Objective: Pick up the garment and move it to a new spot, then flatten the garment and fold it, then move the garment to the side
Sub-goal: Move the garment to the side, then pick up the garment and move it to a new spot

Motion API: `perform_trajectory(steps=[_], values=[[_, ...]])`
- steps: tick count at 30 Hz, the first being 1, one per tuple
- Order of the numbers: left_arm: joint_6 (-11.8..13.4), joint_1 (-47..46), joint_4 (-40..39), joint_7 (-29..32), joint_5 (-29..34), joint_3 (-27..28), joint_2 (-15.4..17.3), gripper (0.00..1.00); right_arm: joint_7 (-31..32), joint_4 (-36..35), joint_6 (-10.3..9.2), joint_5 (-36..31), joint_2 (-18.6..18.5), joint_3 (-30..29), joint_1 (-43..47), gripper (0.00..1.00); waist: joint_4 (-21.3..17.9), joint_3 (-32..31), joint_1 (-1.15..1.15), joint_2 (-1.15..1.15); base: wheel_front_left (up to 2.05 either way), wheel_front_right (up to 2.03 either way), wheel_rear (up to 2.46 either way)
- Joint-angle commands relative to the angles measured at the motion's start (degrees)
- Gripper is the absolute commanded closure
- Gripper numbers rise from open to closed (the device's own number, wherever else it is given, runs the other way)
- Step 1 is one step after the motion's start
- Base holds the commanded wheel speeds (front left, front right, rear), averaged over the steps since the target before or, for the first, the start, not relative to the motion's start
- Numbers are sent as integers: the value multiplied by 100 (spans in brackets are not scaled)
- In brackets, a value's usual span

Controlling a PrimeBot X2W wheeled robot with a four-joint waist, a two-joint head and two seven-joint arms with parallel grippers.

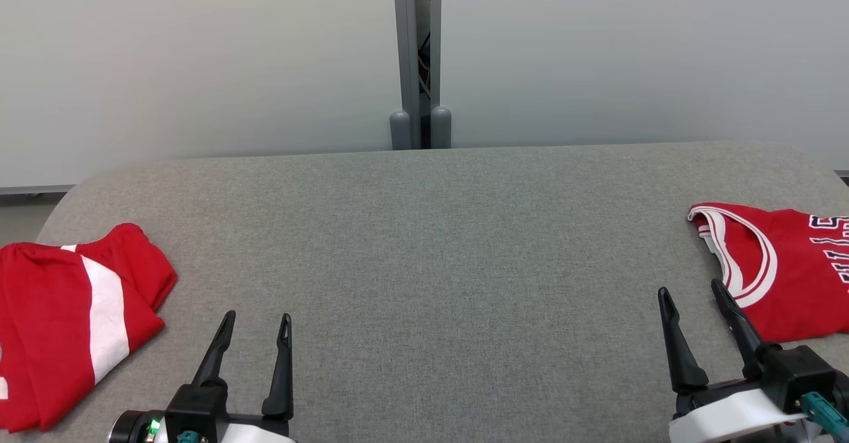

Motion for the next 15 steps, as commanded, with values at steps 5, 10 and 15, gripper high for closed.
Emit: perform_trajectory(steps=[5,10,15], values=[[-50,3,20,7,19,-74,24,0,-4,39,-3,-71,16,-77,-13,0,21,7,0,0,0,0,0],[-51,3,52,7,-12,-134,25,0,-4,54,-3,-84,32,-109,-36,0,34,10,0,0,0,0,0],[-69,-20,83,7,-5,-152,25,0,-4,78,-3,-95,41,-140,-14,0,73,5,0,0,0,0,0]])
